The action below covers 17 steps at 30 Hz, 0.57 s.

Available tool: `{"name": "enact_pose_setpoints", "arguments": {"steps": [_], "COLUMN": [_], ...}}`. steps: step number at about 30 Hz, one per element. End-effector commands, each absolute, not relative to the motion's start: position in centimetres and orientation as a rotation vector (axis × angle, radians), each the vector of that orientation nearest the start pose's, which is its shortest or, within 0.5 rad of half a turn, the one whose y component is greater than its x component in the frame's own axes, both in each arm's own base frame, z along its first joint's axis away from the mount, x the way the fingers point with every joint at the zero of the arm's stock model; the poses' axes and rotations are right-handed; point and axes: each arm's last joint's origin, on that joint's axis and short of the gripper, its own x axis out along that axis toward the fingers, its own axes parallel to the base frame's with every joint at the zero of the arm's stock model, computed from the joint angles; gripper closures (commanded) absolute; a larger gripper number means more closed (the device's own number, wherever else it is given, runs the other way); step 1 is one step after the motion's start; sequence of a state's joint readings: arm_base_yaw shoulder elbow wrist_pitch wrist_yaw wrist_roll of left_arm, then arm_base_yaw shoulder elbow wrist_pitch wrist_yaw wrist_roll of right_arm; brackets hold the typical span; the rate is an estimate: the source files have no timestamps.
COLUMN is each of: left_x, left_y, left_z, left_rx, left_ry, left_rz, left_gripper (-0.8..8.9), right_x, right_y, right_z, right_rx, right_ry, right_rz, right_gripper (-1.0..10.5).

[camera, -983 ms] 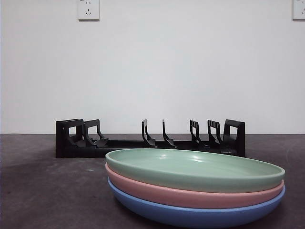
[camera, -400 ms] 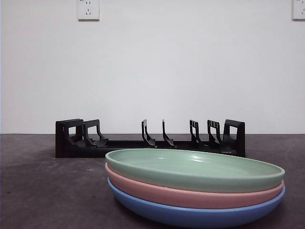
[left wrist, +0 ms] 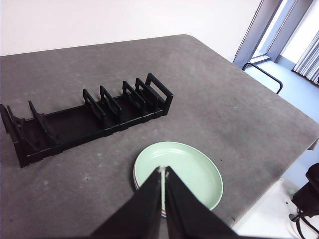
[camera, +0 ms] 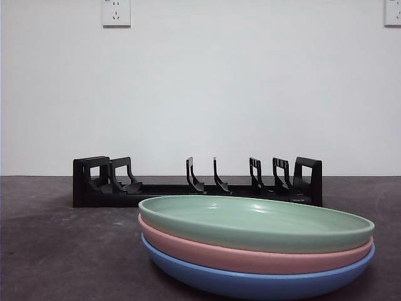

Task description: Place the plate

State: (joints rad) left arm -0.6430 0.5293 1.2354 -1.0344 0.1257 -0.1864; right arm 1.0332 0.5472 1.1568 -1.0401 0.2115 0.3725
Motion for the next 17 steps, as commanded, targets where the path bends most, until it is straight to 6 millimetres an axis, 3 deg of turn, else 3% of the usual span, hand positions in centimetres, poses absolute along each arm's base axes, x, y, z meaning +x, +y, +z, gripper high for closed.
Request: {"name": "enact_pose_setpoints", "arguments": {"steps": [1,6,10,13,17], "left_x": [2.1,2.8,4.5,6.2,7.8], "left_y": [-2.1,-2.4,-3.0,-2.6,-1.8], "left_z": [41.6,40.7,38.0,34.5,28.1], "left_rx": [-0.101,-0.112,-0.140,-0.061,-0.044], "left_ry": [0.371,0.358,0.279,0.131,0.105], "left_rz": [-0.734,-0.700,-0.674,-0.526,-0.367], "left_gripper": [8.07,8.07,8.07,8.07,8.07], "right_x": [2.9,2.9,2.9,2.9,2.9], "right_y": [3.8,3.8,3.8,3.8,3.8], "right_z": [39.4,39.4,39.4,39.4,39.4], "right_rx": [0.109,0.109,0.109,0.109,0.109], "right_ry": [0.494,0.494,0.494,0.494,0.494], "right_rz": [0.737,0.737,0.738,0.737,0.737], "right_gripper": [9.0,9.0,9.0,9.0,9.0]}}
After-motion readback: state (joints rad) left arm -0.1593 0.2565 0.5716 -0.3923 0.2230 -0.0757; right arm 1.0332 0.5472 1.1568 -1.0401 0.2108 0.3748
